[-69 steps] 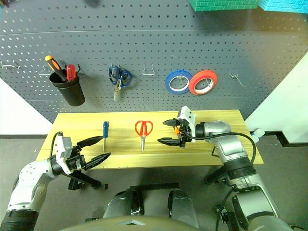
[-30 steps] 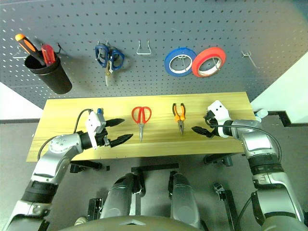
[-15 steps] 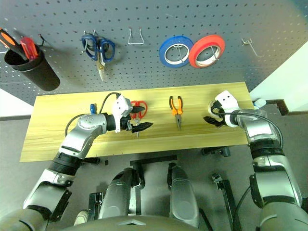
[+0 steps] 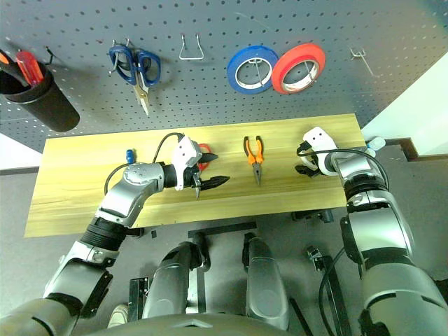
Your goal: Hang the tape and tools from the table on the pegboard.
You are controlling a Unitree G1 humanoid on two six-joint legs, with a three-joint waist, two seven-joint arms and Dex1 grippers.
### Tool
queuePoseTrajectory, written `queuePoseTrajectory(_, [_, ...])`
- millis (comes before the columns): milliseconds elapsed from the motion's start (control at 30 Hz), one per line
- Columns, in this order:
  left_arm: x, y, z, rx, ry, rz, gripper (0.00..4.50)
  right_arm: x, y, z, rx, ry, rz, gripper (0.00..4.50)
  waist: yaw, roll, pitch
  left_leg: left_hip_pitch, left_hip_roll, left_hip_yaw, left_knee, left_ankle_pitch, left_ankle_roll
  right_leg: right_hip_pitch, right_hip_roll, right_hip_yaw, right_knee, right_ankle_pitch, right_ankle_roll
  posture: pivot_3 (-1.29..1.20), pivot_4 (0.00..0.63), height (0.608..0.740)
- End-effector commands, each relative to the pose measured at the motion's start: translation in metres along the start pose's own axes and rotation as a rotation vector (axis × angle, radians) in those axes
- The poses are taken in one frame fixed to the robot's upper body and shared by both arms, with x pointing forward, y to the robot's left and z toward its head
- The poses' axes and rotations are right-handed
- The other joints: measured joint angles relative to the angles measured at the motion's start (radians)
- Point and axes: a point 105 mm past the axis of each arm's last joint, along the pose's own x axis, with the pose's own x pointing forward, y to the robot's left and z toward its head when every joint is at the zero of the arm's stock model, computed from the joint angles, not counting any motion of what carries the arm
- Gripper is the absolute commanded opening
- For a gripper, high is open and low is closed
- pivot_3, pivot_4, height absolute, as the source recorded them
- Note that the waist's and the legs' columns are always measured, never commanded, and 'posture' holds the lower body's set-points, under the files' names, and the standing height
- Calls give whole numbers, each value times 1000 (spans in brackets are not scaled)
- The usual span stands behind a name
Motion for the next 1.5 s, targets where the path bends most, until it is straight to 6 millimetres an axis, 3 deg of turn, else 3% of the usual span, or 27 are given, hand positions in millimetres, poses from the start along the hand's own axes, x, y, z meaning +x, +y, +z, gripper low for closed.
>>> queuePoseTrajectory(33, [-3, -2, 5, 25, -12, -4, 4096, 5, 4, -11, -33, 67, 0, 3573, 0, 0, 0, 0, 0, 0, 0, 0, 0, 0, 0, 0, 0, -1, -2, -88, 403, 730])
queuePoseTrajectory(367, [-13, 0, -1, 21, 2, 17, 4096, 2, 4, -10, -22, 133, 25, 171, 2, 0, 0, 0, 0, 0, -1, -2, -3, 0, -1, 0, 0, -1, -2, -76, 383, 730])
queuePoseTrajectory(400, [-15, 0, -2, 21, 4, 19, 4096, 2, 4, -10, -22, 133, 27, 78, 3, 0, 0, 0, 0, 0, -1, -2, -3, 0, -1, 0, 0, -1, -2, -77, 380, 730])
queuePoseTrajectory(633, [-25, 0, -1, 29, 3, 18, 4096, -11, -8, -8, 35, 105, 39, 78, 3, 0, 0, -2, 0, 0, -1, -2, -3, -1, -1, 0, 0, 1, 1, -93, 328, 730])
queuePoseTrajectory(733, [-31, -11, 5, 52, -35, -47, 4096, -19, -8, -9, 86, 74, 70, 78, 2, 1, -1, -3, 0, 0, -1, -2, -3, -2, -1, -1, -1, 1, 1, -108, 296, 730])
queuePoseTrajectory(933, [-52, -24, 14, 48, -130, -149, 4096, -39, 19, -11, 188, -67, -11, 78, 1, 4, -10, -7, 0, 1, -2, 2, -9, -5, 0, -1, -2, 3, 6, -172, 240, 730])
queuePoseTrajectory(1000, [-58, -23, 13, 64, -124, -162, 4096, -51, 16, -14, 133, -98, -130, 78, -3, 6, -16, -11, 0, 1, 0, 2, -9, -8, 0, -1, -2, 4, 7, -199, 221, 730])
queuePoseTrajectory(1167, [-69, -12, 23, 91, -183, -150, 4096, -86, 8, 14, 229, -337, -228, 78, -25, 5, -44, -19, -1, 3, 2, -1, -4, -14, 1, -1, -6, 11, 8, -243, 191, 730])
queuePoseTrajectory(1333, [-74, -10, 37, 98, -258, -184, 4096, -122, -15, 38, 285, -539, -323, 78, -32, 3, -71, -19, -1, 4, 1, -2, -3, -13, 1, -1, -9, 11, 8, -262, 163, 730])
queuePoseTrajectory(1500, [-75, -4, 41, 113, -273, -174, 4096, -139, -28, 55, 287, -649, -378, 78, -49, 2, -96, -19, -3, 6, 2, -1, -3, -13, 2, -1, -7, 10, 12, -270, 138, 730])
